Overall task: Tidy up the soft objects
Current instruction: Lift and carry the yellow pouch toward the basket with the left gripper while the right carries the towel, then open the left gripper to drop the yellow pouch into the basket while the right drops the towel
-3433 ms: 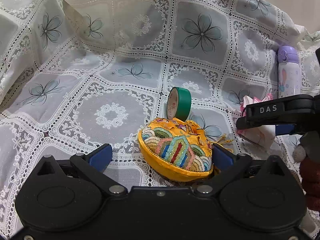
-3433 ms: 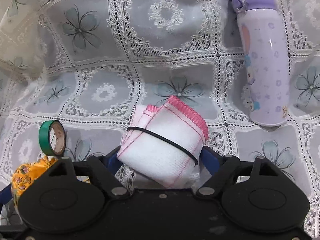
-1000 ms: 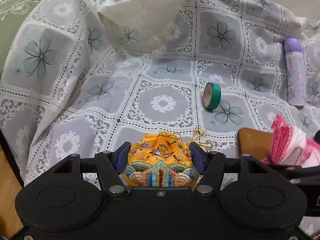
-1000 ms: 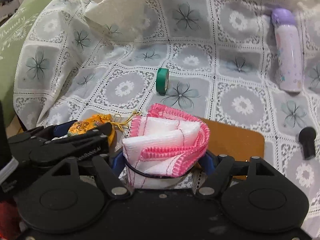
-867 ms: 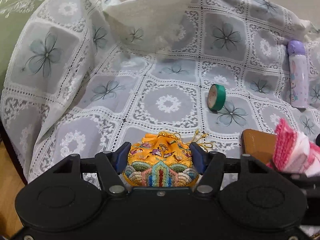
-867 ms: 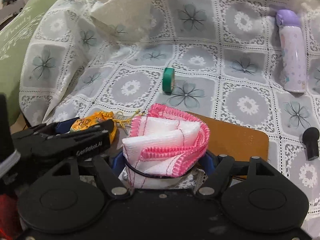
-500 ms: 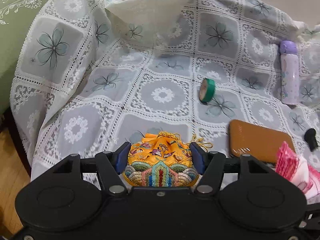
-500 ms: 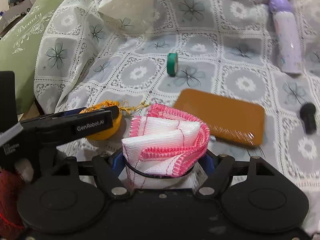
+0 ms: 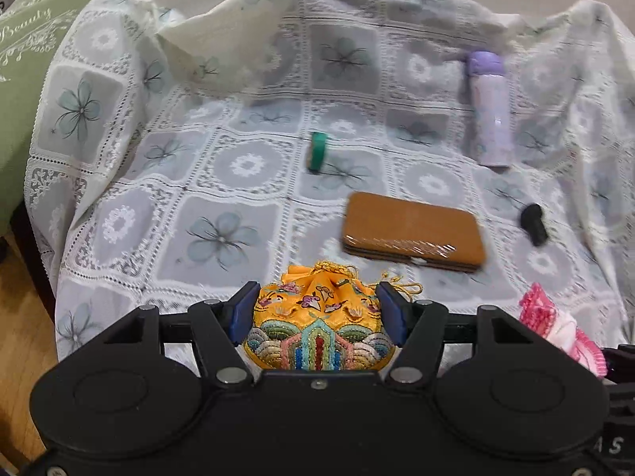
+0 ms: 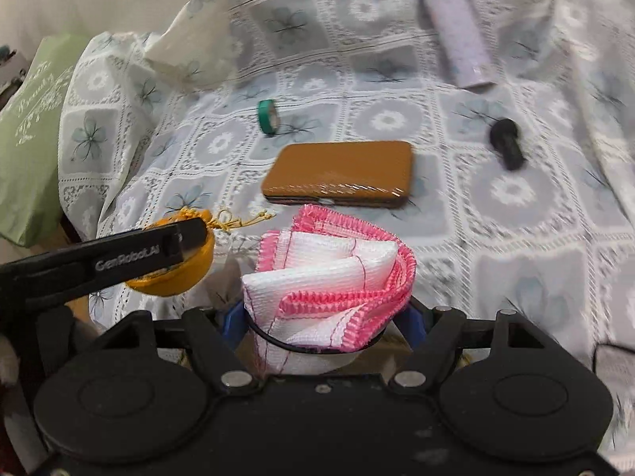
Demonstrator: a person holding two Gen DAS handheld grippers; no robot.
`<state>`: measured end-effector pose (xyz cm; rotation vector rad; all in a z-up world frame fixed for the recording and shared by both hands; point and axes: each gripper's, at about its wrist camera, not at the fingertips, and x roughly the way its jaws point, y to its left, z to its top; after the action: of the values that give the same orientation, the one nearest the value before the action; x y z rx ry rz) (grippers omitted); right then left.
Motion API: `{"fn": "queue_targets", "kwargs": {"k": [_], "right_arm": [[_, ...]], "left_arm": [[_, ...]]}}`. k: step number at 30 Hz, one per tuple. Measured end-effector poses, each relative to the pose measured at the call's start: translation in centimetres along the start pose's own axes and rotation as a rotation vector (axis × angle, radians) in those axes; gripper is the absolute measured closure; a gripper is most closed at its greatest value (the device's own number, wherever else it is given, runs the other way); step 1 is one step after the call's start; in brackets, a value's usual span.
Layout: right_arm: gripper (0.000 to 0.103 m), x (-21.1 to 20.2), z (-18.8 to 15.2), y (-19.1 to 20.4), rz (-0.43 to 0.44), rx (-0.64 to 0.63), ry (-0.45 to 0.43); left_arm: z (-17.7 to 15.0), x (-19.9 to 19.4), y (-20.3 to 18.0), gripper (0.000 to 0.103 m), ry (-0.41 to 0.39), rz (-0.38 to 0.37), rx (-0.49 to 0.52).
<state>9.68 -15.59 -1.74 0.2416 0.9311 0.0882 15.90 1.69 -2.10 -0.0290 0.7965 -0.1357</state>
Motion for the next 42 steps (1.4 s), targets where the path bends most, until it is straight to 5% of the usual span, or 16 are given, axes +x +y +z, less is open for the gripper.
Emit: {"fn": "queue_targets", "kwargs": {"k": [12, 36, 42], "right_arm": [[0.029, -5.8, -4.6, -3.7, -0.091, 0.126, -0.067], [0.028, -9.4, -9.2, -3.0, -0.066, 0.114, -0.044], [0.028, -9.1, -9.5, -2.6, -0.053, 0.099, -0.027]], "left_arm": [[-4.5, -4.1, -2.9, 0.044, 0.019, -0.021, 0.043], [-9.0, -6.8, -3.0, 0.043, 0.052, 0.042, -0.008], [-9.1, -6.7, -2.4, 0.027, 0.046, 0.082, -0.038]]}}
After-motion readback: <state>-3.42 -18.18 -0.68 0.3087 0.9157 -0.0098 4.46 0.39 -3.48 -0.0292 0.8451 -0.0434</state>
